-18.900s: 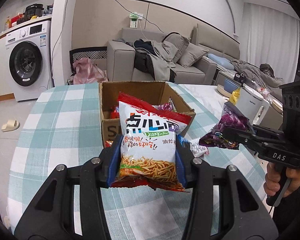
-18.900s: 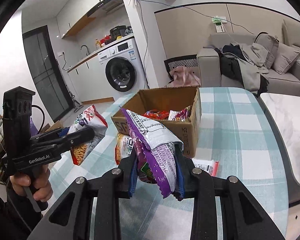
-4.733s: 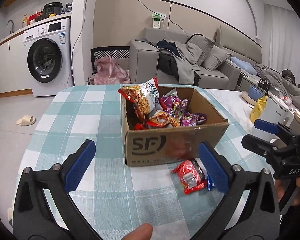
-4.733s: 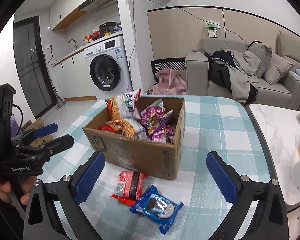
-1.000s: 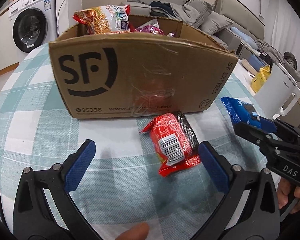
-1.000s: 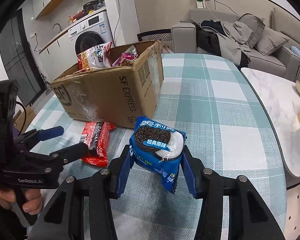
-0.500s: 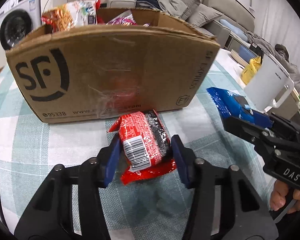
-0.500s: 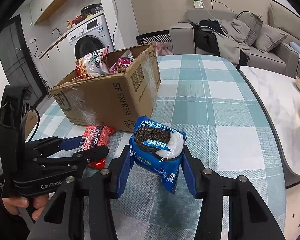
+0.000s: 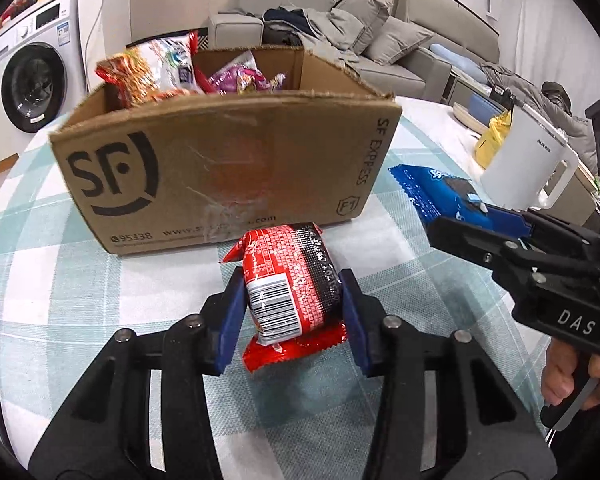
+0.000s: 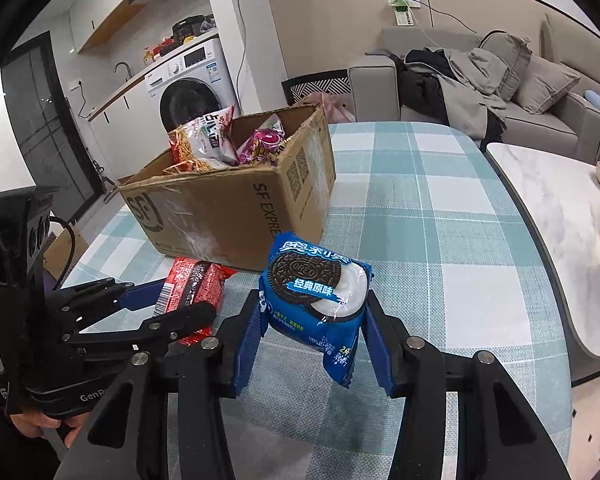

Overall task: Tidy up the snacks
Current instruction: 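Lift both held packs and carry them over the cardboard box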

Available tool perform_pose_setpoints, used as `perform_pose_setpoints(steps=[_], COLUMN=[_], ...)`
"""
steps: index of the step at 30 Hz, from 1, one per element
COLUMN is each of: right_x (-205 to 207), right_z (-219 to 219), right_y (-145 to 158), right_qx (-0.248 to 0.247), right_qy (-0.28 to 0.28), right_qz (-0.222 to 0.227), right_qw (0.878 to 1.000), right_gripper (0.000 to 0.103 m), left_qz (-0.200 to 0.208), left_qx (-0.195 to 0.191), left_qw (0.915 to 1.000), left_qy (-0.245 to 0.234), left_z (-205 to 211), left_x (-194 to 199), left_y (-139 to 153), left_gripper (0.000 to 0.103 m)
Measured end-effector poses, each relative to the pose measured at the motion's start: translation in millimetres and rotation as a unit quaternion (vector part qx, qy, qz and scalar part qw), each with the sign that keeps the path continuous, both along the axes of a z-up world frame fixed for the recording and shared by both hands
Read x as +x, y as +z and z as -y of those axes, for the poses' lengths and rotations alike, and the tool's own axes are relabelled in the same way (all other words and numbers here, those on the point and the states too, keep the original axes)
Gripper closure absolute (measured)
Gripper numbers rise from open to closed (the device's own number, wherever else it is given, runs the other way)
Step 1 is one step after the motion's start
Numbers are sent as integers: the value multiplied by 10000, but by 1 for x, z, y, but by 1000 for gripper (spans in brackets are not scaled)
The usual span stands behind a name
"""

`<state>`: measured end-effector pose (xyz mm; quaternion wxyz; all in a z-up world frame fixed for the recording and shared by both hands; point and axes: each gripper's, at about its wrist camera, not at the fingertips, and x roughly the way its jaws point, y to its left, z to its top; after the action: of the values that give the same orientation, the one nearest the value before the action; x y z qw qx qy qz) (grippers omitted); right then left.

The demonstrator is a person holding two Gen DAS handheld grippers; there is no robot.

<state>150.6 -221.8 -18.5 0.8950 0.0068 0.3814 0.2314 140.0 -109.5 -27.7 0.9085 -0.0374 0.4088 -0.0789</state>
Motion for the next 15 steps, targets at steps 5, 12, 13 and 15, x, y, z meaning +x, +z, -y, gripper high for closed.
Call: perform_pose_setpoints(steps=[5, 12, 13, 15], right_x=[-4, -13, -14, -16], right_z=[-1, -2, -2, -2], right_y=[8, 22, 23, 26], right_qx=[73, 147, 163, 216], right_qy=[28, 61, 63, 70], right_qz=[45, 234, 252, 281], right_qw=[10000, 9996, 9995, 9993], right_gripper=[55, 55, 55, 55], left_qz=[124, 362, 390, 448], left_qx=[-20, -3, 4, -7], left_qw=[9999, 9993, 9992, 9990], left_qy=[-36, 26, 47, 85], left_z=[-7, -25, -27, -34], left_x=[-11, -30, -32, -36], left_y=[14, 37, 39, 46], left_gripper=[61, 61, 61, 61])
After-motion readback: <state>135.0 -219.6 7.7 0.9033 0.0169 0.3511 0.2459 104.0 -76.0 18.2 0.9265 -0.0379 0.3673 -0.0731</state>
